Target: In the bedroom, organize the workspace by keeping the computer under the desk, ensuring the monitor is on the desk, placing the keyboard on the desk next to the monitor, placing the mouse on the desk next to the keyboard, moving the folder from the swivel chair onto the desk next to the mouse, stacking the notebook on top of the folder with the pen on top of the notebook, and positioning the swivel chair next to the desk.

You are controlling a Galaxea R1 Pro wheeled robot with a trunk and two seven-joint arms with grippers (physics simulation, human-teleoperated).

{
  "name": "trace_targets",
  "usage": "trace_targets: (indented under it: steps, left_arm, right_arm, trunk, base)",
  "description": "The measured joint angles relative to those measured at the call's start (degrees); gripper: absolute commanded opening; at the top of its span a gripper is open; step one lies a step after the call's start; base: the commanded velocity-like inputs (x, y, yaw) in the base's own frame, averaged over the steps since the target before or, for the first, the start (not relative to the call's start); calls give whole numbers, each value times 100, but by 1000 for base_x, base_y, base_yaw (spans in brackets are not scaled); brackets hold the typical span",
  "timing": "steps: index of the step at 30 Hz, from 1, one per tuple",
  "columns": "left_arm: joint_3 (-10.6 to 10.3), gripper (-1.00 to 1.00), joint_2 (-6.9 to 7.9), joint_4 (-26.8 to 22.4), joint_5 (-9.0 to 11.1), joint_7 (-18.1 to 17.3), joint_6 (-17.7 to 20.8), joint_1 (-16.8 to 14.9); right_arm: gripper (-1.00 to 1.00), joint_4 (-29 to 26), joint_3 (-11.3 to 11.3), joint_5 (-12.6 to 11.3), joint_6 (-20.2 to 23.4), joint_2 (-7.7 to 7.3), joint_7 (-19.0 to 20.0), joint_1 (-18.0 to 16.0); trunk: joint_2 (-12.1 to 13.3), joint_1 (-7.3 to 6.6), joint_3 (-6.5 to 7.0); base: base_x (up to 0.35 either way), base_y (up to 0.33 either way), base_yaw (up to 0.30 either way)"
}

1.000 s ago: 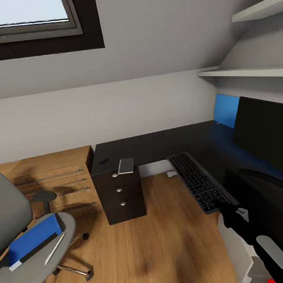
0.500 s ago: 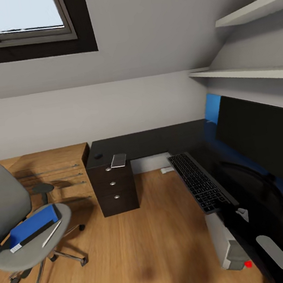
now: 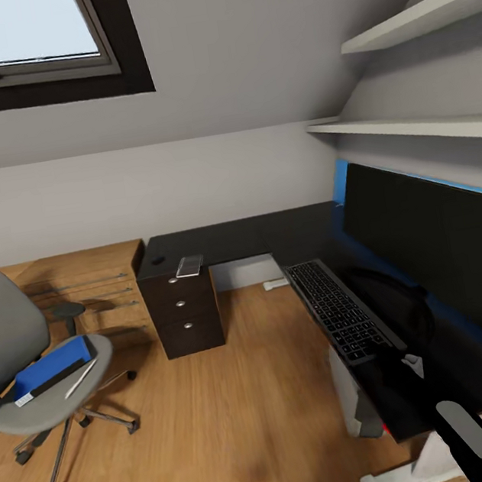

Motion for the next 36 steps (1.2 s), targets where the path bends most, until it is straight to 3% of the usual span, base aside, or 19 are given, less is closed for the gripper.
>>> trace_targets:
  steps: [10,36]
  left_arm:
    - [7,100,5,-1,-4,-4,-1,0]
    - [-8,100,-2,-1,-17,-7,-9,2]
  right_arm:
    - [-100,6,0,-15,-1,5,-8,1]
    - [-100,200,19,-31,1,34,28,4]
  trunk:
    - [0,-2,0]
    - [0,-3,0]
  base:
    - [-168,-162,0]
    - [59,-50,0]
